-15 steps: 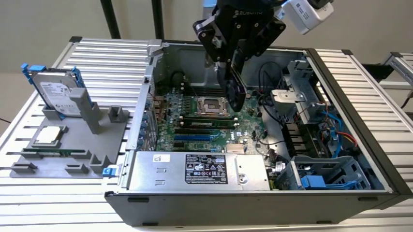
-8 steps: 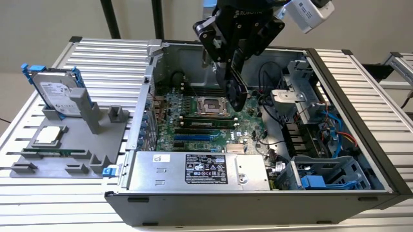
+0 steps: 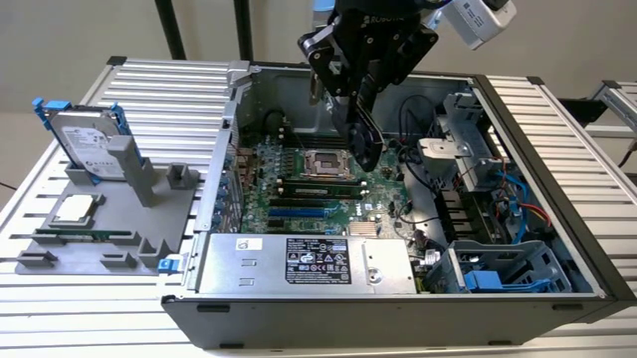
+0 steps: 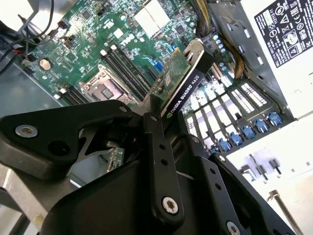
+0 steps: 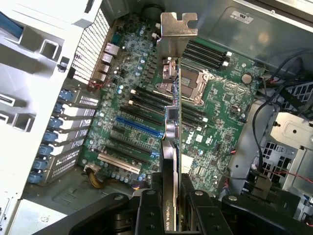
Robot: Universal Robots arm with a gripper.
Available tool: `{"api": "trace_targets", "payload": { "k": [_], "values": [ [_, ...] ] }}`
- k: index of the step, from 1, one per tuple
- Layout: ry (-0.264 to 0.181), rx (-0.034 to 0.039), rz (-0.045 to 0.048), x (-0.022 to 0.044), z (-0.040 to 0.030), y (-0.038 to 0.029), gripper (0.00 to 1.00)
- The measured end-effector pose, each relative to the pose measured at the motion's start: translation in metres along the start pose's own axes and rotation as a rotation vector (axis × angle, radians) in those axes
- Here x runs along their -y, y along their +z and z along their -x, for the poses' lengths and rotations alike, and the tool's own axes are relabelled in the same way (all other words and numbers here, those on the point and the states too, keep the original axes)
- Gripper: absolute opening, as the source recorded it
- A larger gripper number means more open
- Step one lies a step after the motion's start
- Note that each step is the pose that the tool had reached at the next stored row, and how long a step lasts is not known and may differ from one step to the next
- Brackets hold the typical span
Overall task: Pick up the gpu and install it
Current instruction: 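Insert the gpu into the slot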
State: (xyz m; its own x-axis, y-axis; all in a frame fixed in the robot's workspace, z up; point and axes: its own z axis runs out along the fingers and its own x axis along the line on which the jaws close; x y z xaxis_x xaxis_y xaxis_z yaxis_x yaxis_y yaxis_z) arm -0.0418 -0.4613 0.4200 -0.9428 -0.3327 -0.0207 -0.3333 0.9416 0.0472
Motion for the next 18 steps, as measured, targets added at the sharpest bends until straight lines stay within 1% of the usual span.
{"api": "trace_targets", "payload": {
  "k": [3,7,13,18],
  "values": [
    [-0.003,0.0,0.0003,0.0,-0.0001,0.0001,0.0],
    [-0.026,-0.0011,0.0008,0.0001,0.0,0.0001,0.0],
    [-0.08,-0.0037,0.0019,0.0001,-0.0001,0.0,0.0],
    [-0.133,-0.0061,0.0031,0.0001,-0.0001,0.0,0.0]
  ]
}}
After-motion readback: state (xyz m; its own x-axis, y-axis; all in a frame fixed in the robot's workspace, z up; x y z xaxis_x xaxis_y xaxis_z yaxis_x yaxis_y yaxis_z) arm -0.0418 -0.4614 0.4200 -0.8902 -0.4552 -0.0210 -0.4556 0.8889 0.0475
